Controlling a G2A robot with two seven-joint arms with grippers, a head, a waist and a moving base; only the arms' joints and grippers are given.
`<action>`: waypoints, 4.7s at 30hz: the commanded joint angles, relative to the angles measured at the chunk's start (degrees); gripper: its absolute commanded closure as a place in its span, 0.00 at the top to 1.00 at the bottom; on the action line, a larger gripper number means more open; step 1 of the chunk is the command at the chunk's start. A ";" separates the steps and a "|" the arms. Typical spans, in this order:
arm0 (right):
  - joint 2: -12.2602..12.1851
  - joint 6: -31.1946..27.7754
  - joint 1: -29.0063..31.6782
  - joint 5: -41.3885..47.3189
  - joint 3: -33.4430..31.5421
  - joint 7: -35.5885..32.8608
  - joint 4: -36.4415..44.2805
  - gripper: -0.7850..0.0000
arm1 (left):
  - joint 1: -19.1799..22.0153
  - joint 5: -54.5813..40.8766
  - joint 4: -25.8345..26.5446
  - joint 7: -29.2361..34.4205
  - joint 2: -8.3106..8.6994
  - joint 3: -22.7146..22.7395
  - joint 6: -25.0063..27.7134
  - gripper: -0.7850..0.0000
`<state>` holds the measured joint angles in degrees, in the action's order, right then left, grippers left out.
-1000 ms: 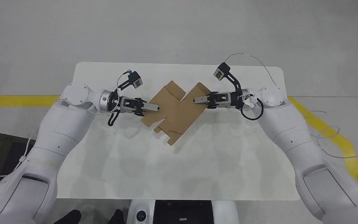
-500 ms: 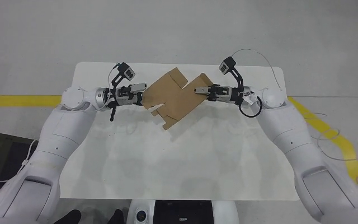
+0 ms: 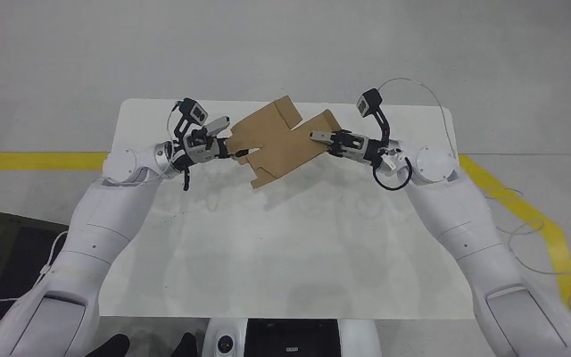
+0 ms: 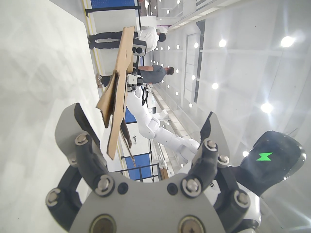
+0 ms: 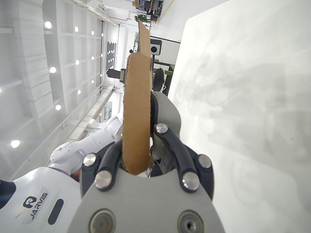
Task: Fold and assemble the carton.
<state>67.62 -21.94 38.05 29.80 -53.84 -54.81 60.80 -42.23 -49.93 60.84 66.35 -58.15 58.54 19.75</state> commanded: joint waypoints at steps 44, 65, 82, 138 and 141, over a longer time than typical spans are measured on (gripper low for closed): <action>-0.15 3.48 4.00 -7.96 -3.98 2.08 5.98 0.00 | 0.42 9.36 2.99 -2.70 -1.10 3.71 -4.24 0.58; 0.36 4.49 3.73 -9.70 -4.16 1.83 5.50 0.00 | 2.35 18.00 -1.61 -2.01 -1.71 2.45 -6.31 0.27; 0.60 4.96 3.99 -10.57 -4.75 1.93 5.70 0.00 | 2.40 20.04 -1.44 0.22 -2.07 2.26 -5.87 0.23; 2.62 -7.05 -3.96 -4.24 0.94 -19.16 -0.81 0.34 | 2.58 18.71 5.85 18.24 -1.46 2.92 -0.19 0.00; 2.98 -7.03 -4.46 -4.56 1.78 -18.88 -1.84 0.34 | 2.51 18.14 6.29 18.49 -1.49 2.88 -0.38 0.00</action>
<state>70.50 -28.92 33.77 25.31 -52.28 -73.86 59.34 -39.69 -31.63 66.96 84.72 -59.63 61.42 19.40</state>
